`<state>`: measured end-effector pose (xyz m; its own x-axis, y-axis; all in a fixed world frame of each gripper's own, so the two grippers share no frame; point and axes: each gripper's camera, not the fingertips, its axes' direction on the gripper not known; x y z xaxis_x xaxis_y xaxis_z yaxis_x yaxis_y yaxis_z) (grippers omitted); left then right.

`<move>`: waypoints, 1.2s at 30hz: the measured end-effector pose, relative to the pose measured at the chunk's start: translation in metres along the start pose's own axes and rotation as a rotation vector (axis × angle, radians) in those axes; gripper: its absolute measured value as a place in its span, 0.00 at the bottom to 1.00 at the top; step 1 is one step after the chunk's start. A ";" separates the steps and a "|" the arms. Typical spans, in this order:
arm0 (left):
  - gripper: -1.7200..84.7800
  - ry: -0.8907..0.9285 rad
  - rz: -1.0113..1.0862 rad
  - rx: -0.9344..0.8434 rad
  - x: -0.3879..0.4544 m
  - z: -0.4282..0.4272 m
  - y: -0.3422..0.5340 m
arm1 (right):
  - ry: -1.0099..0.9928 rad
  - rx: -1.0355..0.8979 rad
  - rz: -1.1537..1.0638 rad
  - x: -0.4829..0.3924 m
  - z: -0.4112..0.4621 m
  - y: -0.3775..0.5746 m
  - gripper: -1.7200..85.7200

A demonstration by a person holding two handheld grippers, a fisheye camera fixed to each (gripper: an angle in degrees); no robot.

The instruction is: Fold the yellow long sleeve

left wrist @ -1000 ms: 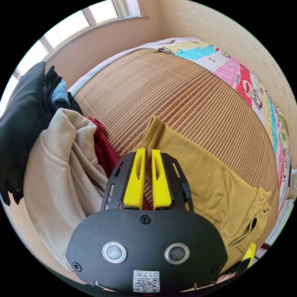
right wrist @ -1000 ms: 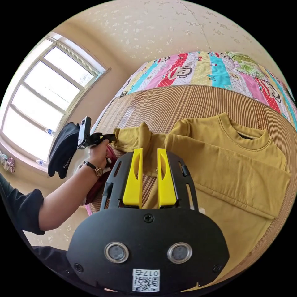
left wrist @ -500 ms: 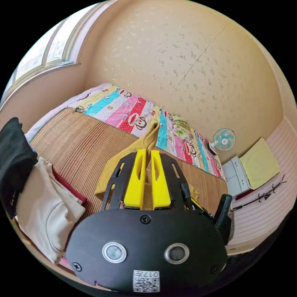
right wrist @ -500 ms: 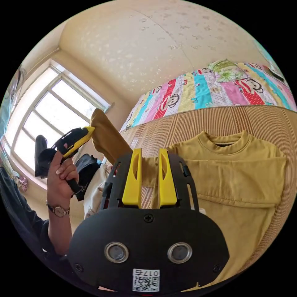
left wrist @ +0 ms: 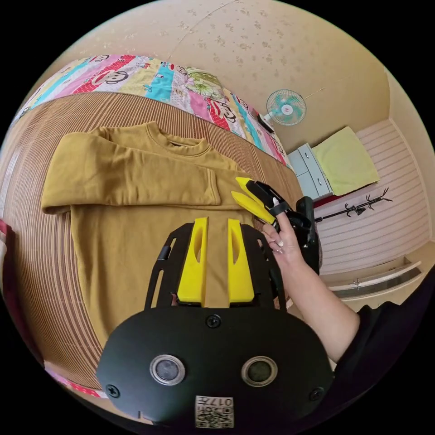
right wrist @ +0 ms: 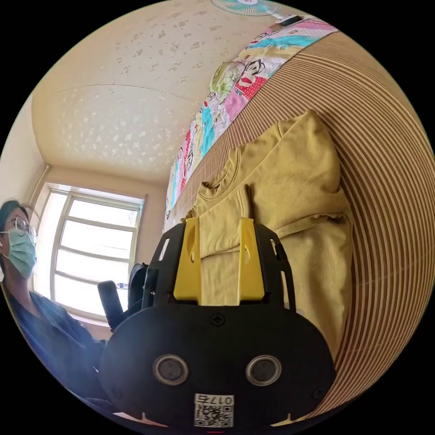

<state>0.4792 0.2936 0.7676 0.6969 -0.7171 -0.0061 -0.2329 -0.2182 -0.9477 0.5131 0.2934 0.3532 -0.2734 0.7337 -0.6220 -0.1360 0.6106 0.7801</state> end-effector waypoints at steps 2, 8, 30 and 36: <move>0.10 -0.073 -0.015 -0.014 -0.015 -0.001 0.011 | 0.054 -0.002 -0.022 -0.007 0.007 -0.003 0.16; 0.11 -0.305 -0.044 0.016 -0.065 -0.014 0.015 | 0.353 -0.127 -0.120 -0.034 0.064 -0.009 0.11; 0.12 -0.290 -0.121 0.192 -0.110 -0.055 0.002 | 0.638 -0.001 -0.286 -0.091 -0.012 -0.007 0.05; 0.14 -0.351 -0.092 0.263 -0.120 -0.075 -0.020 | 0.657 0.012 -0.300 -0.111 -0.012 -0.009 0.05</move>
<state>0.3495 0.3345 0.8110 0.9053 -0.4245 0.0171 -0.0103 -0.0622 -0.9980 0.5332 0.2032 0.4158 -0.7426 0.2060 -0.6373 -0.2853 0.7636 0.5793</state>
